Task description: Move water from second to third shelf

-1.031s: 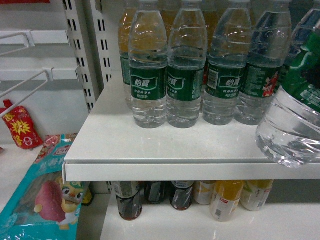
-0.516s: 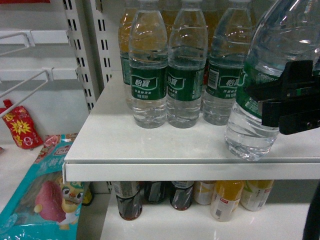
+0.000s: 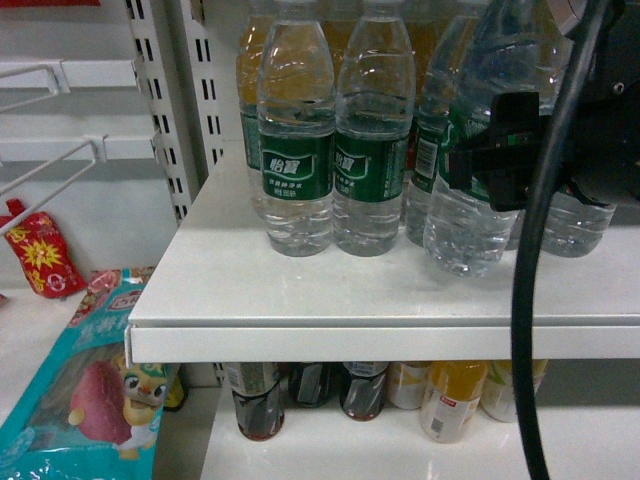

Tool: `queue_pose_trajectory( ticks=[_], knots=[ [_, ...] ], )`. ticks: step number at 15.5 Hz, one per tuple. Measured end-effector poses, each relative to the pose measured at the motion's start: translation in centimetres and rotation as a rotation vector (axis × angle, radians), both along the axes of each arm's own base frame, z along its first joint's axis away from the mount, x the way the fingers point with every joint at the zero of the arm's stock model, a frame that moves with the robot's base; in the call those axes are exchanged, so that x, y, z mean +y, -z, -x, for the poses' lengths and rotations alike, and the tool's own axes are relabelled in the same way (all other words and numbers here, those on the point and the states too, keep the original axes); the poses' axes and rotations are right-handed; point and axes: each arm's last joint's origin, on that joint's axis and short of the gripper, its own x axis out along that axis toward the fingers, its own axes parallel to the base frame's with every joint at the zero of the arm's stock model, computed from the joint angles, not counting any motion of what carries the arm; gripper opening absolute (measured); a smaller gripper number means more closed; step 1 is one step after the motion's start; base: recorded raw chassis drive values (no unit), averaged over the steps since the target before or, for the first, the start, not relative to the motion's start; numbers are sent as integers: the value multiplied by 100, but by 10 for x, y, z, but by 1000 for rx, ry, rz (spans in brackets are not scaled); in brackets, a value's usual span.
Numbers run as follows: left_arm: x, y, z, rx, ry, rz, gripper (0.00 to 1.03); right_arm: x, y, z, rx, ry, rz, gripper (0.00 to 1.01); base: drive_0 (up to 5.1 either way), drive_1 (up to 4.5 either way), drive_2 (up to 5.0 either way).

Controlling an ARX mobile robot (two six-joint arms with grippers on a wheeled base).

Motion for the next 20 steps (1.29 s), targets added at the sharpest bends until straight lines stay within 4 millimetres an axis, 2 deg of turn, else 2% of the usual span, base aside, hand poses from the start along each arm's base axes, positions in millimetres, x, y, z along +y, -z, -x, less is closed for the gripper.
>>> queue_pose_trajectory(
  ticks=[2, 6, 20],
  knots=[
    [0, 0, 0, 0, 0, 0, 98, 3, 0, -10, 19, 8, 9, 36, 0, 0, 0],
    [0, 0, 0, 0, 0, 0, 98, 9, 5, -18, 63, -5, 28, 36, 0, 0, 0],
    [0, 0, 0, 0, 0, 0, 98, 6, 8, -20, 78, 8, 45, 36, 0, 0, 0]
  ],
)
